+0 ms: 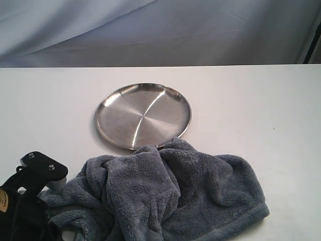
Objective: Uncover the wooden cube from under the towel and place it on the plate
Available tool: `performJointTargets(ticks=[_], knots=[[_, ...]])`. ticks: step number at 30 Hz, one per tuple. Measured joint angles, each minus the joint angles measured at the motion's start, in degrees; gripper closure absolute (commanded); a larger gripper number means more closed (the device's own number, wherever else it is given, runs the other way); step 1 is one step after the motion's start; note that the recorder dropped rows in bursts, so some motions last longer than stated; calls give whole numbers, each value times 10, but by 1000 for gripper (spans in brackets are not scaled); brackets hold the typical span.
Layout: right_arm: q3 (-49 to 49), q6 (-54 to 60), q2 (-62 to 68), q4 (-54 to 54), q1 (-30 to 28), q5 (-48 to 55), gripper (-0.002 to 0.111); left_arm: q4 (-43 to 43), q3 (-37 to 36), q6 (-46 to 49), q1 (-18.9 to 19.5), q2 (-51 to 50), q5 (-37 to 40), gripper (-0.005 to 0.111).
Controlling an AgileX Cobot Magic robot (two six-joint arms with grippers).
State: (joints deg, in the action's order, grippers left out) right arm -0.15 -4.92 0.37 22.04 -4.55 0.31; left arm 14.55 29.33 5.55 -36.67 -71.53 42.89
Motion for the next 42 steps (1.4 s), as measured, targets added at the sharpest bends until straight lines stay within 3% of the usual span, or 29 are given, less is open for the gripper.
performJointTargets(ticks=[5, 17, 33, 37, 42], knots=[[0, 0, 0, 0, 0, 0, 105, 16, 0, 21, 0, 0, -19, 45], [0, 0, 0, 0, 0, 0, 105, 30, -15, 148, 0, -23, -47, 45], [0, 0, 0, 0, 0, 0, 105, 45, -18, 169, 0, -173, -94, 46], [0, 0, 0, 0, 0, 0, 105, 46, -15, 169, 0, -186, -92, 63], [0, 0, 0, 0, 0, 0, 105, 77, -8, 171, 0, -193, -92, 103]])
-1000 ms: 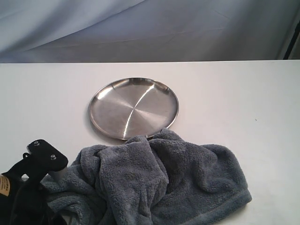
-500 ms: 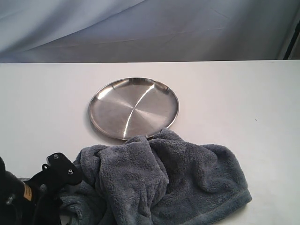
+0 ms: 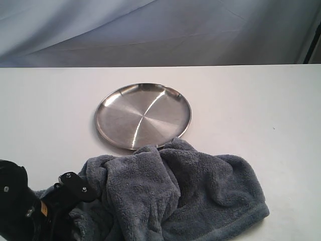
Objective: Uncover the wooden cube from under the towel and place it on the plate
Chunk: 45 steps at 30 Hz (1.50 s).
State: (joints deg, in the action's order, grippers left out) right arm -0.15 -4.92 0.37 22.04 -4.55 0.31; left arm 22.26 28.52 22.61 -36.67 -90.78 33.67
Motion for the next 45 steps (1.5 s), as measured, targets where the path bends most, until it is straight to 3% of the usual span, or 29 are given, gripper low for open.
performJointTargets(ticks=[4, 8, 19, 33, 41, 45], knots=[[0, 0, 0, 0, 0, 0, 105, 9, 14, 0, 0, -8, 25, 107], [0, 0, 0, 0, 0, 0, 105, -2, 60, 0, 0, -13, 97, 107], [0, 0, 0, 0, 0, 0, 105, -133, 229, -107, 0, -15, 258, 107], [0, 0, 0, 0, 0, 0, 105, -144, 448, -132, 0, -15, 343, 107], [0, 0, 0, 0, 0, 0, 105, -141, 572, -135, 0, -15, 347, 107], [0, 0, 0, 0, 0, 0, 105, -137, 617, -136, -28, -15, 344, 107]])
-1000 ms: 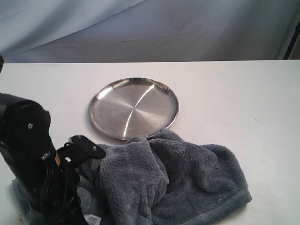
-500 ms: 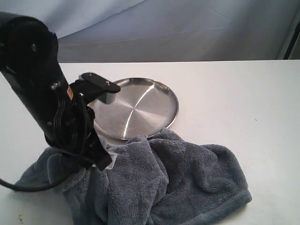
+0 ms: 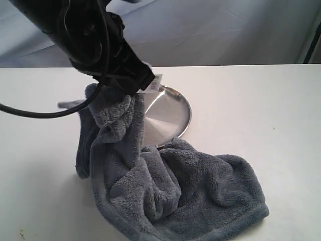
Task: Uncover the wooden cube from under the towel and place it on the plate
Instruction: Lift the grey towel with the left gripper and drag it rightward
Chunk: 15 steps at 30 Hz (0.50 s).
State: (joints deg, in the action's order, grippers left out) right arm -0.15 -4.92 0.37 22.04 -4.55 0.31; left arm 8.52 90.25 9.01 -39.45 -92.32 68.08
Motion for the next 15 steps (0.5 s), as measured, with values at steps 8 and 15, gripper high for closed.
performJointTargets(ticks=[8, 15], knots=[[0, 0, 0, 0, 0, 0, 105, -2, 40, 0, -57, 0, -81, 107], [0, 0, 0, 0, 0, 0, 105, -5, 44, 0, -65, -1, -190, 107]])
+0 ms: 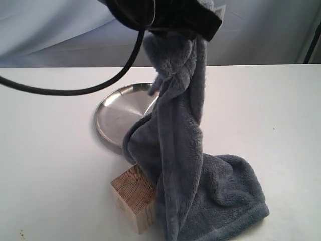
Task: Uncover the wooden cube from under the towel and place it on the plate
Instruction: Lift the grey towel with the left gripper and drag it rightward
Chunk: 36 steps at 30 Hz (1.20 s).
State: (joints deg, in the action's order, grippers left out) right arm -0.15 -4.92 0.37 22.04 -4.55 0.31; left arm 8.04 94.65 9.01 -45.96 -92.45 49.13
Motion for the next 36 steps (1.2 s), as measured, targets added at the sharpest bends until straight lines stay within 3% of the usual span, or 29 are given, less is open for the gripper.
performJointTargets(ticks=[8, 14, 18, 23, 36], knots=[[0, 0, 0, 0, 0, 0, 105, 24, 0, 5, 0, -3, -132, 107], [0, 0, 0, 0, 0, 0, 105, 129, 0, 71, -2, -40, -193, 107], [0, 0, 0, 0, 0, 0, 105, 195, 0, 151, -20, -75, -235, 107], [0, 0, 0, 0, 0, 0, 105, 216, 3, 187, -58, -114, -298, 107], [0, 0, 0, 0, 0, 0, 105, 224, 179, 195, -112, -246, -300, 107]])
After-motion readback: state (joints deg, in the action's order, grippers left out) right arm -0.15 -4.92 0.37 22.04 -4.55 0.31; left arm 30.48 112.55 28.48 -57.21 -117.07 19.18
